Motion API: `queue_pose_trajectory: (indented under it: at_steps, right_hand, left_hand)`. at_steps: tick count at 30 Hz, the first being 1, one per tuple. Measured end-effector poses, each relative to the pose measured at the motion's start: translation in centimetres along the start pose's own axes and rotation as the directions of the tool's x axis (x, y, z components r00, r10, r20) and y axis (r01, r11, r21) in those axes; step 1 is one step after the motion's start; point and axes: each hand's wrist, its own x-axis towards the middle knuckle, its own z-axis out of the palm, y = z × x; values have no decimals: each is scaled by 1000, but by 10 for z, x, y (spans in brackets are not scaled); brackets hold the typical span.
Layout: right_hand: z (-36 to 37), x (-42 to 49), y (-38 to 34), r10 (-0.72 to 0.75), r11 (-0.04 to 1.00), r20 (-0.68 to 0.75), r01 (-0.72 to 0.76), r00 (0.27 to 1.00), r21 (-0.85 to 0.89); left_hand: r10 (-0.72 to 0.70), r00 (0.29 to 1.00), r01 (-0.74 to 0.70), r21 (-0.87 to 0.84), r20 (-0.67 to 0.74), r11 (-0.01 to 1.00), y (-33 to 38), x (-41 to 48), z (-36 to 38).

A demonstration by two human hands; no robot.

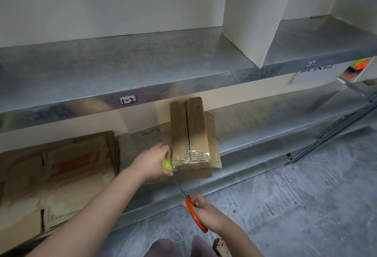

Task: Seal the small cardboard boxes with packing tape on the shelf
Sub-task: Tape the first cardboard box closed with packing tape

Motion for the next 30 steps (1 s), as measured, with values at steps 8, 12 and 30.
queue_pose_trajectory:
  at_steps: [8, 12, 30]
  right_hand:
    - [13, -4, -14, 56, 947, 105, -86, 993, 310]
    - [15, -2, -20, 56, 941, 91, -83, 994, 327]
    - [24, 15, -30, -49, 917, -10, 48, 999, 395]
  left_hand:
    - [-14, 1000, 13, 21, 11, 1000, -12, -4, -4]
    - [-27, 1000, 27, 15, 9, 1000, -16, -6, -5]
    - [-36, 999, 37, -10, 26, 999, -24, -6, -4]
